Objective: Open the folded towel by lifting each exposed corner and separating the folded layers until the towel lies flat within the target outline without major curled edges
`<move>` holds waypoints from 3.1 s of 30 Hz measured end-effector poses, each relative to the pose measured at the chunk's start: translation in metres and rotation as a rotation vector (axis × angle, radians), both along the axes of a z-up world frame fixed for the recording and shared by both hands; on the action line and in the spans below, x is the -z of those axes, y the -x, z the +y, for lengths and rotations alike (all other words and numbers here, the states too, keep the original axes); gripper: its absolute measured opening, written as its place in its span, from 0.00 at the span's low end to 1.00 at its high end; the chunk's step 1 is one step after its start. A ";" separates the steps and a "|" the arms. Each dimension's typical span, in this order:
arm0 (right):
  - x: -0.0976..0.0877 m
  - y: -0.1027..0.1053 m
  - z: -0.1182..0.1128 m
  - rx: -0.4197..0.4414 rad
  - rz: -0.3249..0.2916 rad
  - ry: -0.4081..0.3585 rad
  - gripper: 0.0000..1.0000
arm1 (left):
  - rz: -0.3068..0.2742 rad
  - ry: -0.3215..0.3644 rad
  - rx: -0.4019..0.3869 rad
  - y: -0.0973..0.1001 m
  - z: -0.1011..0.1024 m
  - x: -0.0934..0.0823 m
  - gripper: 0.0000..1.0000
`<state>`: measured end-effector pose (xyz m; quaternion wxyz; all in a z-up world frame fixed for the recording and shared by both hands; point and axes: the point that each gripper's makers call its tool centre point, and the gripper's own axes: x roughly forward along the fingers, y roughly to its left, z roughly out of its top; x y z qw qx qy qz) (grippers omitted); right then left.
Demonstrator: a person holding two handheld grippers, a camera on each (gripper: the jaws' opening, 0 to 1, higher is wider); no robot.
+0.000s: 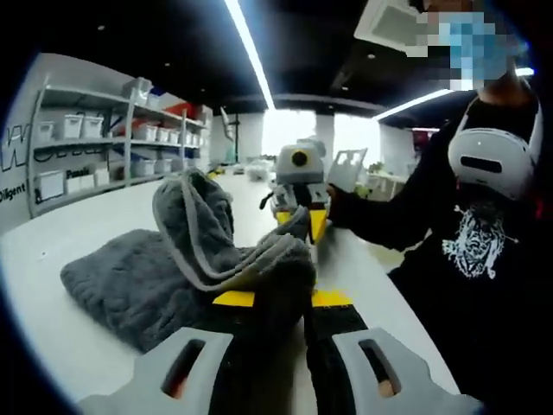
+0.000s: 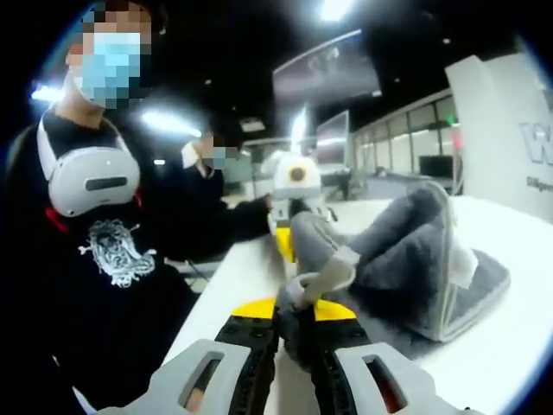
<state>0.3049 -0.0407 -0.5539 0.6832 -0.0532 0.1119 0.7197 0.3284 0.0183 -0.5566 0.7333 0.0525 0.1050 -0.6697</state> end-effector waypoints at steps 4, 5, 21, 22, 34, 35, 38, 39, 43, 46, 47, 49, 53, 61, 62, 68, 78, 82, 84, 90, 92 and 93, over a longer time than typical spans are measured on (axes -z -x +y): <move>0.000 0.002 0.000 -0.007 0.001 -0.001 0.08 | 0.010 0.010 0.008 0.003 0.001 -0.002 0.22; 0.000 0.002 0.000 -0.008 0.000 0.000 0.08 | 0.011 0.011 0.006 0.003 0.001 -0.002 0.22; 0.001 0.001 -0.001 -0.001 -0.044 0.005 0.04 | -0.030 0.056 -0.040 0.000 0.006 -0.013 0.10; 0.001 0.002 -0.001 -0.002 -0.047 0.005 0.04 | -0.038 0.061 -0.042 -0.001 0.006 -0.014 0.09; 0.007 0.008 -0.003 -0.026 -0.078 0.033 0.05 | -0.186 0.049 0.060 0.018 0.001 -0.012 0.08; 0.007 0.008 -0.003 -0.026 -0.077 0.032 0.05 | -0.189 0.049 0.061 0.019 0.001 -0.012 0.08; 0.007 0.013 -0.004 -0.030 -0.067 0.037 0.10 | -0.192 0.036 0.066 0.020 0.004 -0.010 0.09; 0.008 0.016 -0.004 -0.034 -0.068 0.041 0.11 | -0.188 0.028 0.068 0.022 0.004 -0.008 0.10; 0.009 0.024 -0.007 -0.039 -0.085 0.055 0.14 | -0.174 0.018 0.073 0.026 0.004 -0.006 0.14; 0.010 0.026 -0.011 -0.031 -0.088 0.059 0.14 | -0.130 0.019 0.068 0.029 0.007 -0.006 0.17; 0.010 0.026 -0.012 -0.027 -0.087 0.060 0.14 | -0.128 0.020 0.066 0.029 0.007 -0.006 0.17; 0.011 0.029 -0.014 -0.028 -0.083 0.064 0.14 | -0.123 0.018 0.068 0.032 0.007 -0.006 0.19; 0.009 0.029 -0.021 -0.033 -0.086 0.073 0.17 | -0.100 0.013 0.091 0.043 0.010 -0.007 0.22; 0.003 0.037 -0.030 -0.042 -0.103 0.083 0.21 | -0.080 0.010 0.095 0.053 0.015 -0.013 0.26; 0.002 0.038 -0.031 -0.041 -0.107 0.085 0.22 | -0.082 0.017 0.088 0.052 0.015 -0.015 0.27; -0.004 0.044 -0.033 -0.020 -0.117 0.078 0.24 | -0.058 0.033 0.041 0.046 0.015 -0.020 0.26; -0.021 0.049 -0.039 0.040 -0.153 0.034 0.23 | -0.073 0.033 -0.019 0.045 0.014 -0.027 0.26; -0.031 0.042 -0.042 0.088 -0.172 0.004 0.22 | -0.102 0.026 -0.076 0.038 0.018 -0.028 0.31; -0.038 0.038 -0.043 0.119 -0.173 -0.023 0.22 | -0.091 0.029 -0.116 0.033 0.020 -0.030 0.38; -0.061 0.025 -0.050 0.207 -0.195 -0.098 0.31 | -0.079 0.053 -0.205 0.025 0.023 -0.038 0.74; -0.067 0.018 -0.052 0.242 -0.189 -0.125 0.42 | -0.082 0.058 -0.234 0.022 0.025 -0.042 0.88; -0.071 0.014 -0.053 0.270 -0.186 -0.142 0.48 | -0.086 0.057 -0.249 0.020 0.025 -0.044 0.93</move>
